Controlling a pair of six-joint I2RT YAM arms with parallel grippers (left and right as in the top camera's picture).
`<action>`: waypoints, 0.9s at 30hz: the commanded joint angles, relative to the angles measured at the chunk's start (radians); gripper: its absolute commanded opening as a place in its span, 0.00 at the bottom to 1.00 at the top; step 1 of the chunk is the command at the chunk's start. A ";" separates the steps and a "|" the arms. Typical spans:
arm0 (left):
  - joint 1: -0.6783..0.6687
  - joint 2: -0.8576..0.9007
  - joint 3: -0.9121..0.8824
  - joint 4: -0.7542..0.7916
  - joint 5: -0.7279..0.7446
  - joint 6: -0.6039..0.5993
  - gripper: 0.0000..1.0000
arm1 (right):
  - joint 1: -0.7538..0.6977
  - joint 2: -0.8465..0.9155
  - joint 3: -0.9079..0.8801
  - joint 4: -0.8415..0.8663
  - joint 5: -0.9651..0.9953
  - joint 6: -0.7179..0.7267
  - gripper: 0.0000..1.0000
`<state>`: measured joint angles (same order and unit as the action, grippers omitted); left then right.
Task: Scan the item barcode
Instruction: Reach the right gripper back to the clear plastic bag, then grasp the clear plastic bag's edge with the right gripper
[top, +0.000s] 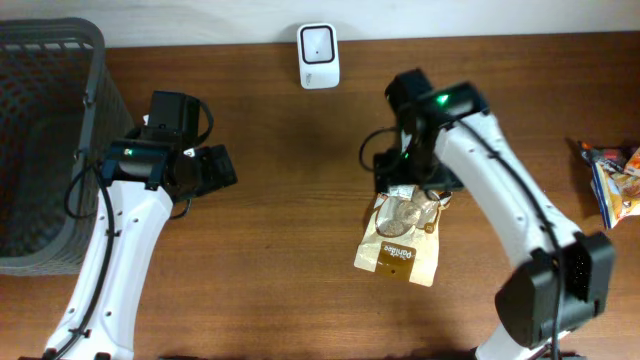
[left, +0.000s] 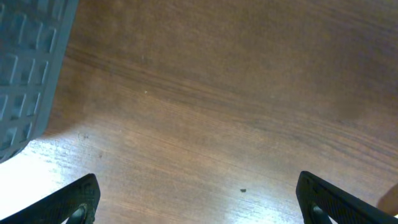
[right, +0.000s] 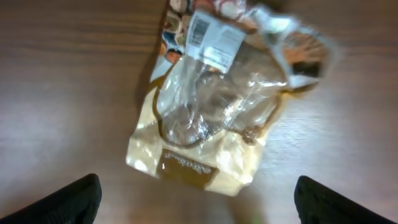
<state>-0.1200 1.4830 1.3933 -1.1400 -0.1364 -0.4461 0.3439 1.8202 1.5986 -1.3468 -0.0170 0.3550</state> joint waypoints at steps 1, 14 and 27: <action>0.005 -0.012 0.010 0.001 -0.011 -0.012 0.99 | 0.003 0.017 -0.161 0.122 -0.069 0.021 0.99; 0.005 -0.012 0.010 0.001 -0.011 -0.012 0.99 | -0.002 0.019 -0.346 0.384 -0.013 0.150 0.98; 0.005 -0.012 0.010 0.001 -0.011 -0.012 0.99 | -0.355 -0.074 -0.253 0.192 -0.392 -0.319 0.98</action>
<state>-0.1200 1.4830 1.3933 -1.1378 -0.1364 -0.4465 0.0772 1.7744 1.3365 -1.1252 -0.1608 0.3027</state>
